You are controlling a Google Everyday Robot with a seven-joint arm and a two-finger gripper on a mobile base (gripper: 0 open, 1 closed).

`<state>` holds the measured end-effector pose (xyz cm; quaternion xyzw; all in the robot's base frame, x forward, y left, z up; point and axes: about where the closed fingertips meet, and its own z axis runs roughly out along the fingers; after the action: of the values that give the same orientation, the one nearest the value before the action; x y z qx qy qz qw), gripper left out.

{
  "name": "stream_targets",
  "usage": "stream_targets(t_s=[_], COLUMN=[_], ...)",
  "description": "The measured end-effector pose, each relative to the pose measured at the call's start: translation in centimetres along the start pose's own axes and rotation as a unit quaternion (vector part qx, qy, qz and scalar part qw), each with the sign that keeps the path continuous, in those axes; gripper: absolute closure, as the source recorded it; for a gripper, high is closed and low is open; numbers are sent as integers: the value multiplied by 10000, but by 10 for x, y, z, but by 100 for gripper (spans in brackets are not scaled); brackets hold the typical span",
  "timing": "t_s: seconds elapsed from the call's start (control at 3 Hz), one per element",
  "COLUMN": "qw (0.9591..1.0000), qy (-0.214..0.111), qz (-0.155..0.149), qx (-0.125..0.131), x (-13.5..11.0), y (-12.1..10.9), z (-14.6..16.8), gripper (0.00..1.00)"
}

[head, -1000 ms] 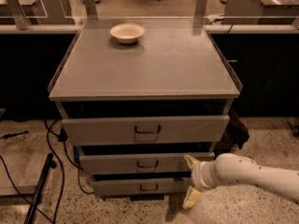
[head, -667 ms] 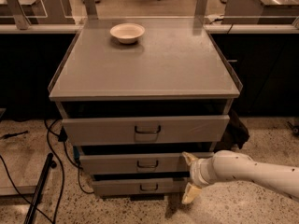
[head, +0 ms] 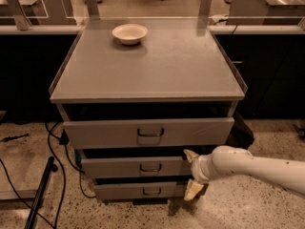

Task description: Open middle drawer

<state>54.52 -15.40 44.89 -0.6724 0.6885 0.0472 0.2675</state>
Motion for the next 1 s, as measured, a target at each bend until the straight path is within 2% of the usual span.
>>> stream_targets(t_s=[0.67,1.0], qw=[9993,9977], qy=[225,408], qz=[148,317], qx=[-275,-441], x=[9,20], y=[-14,-25], z=[21,46], gripper=[0,0])
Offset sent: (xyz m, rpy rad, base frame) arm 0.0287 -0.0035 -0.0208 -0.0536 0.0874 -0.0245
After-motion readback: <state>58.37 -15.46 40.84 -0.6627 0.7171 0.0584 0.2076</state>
